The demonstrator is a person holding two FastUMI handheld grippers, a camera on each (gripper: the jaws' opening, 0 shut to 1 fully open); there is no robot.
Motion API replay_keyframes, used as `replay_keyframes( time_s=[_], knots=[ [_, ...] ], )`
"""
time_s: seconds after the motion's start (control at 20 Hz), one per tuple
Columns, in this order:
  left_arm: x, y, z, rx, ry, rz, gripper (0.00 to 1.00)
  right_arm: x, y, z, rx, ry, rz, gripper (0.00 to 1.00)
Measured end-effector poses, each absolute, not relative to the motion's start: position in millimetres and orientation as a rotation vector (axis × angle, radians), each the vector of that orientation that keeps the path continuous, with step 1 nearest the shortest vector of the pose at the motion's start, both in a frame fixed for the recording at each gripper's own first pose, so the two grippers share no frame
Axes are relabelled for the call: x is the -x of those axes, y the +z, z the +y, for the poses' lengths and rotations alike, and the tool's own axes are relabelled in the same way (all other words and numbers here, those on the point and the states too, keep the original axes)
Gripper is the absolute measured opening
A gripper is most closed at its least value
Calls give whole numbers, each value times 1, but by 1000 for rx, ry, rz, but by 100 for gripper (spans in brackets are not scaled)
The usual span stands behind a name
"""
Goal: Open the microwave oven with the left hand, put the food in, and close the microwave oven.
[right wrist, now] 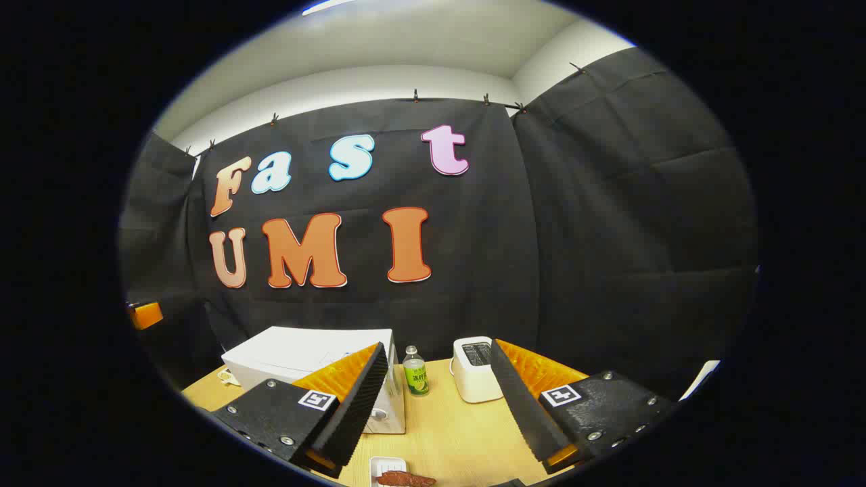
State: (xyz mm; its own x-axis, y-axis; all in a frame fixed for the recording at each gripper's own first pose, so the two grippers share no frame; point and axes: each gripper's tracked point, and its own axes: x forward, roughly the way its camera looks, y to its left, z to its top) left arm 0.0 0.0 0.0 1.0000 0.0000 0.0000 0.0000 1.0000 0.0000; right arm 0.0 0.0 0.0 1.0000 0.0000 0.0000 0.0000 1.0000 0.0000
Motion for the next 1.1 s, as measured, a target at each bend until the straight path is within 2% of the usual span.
replay_keyframes(
  time_s=[0.45,0.9,1.1],
  knots=[
    [3,0,-9,1,15,-9,100,-1,-2,-9,23,6,27,95],
    [0,-10,-20,-2,3,-6,96,-2,-4,-7,30,23,31,95],
    [-8,-28,-37,1,-19,0,99,-3,-5,-6,42,27,32,95]
  ],
)
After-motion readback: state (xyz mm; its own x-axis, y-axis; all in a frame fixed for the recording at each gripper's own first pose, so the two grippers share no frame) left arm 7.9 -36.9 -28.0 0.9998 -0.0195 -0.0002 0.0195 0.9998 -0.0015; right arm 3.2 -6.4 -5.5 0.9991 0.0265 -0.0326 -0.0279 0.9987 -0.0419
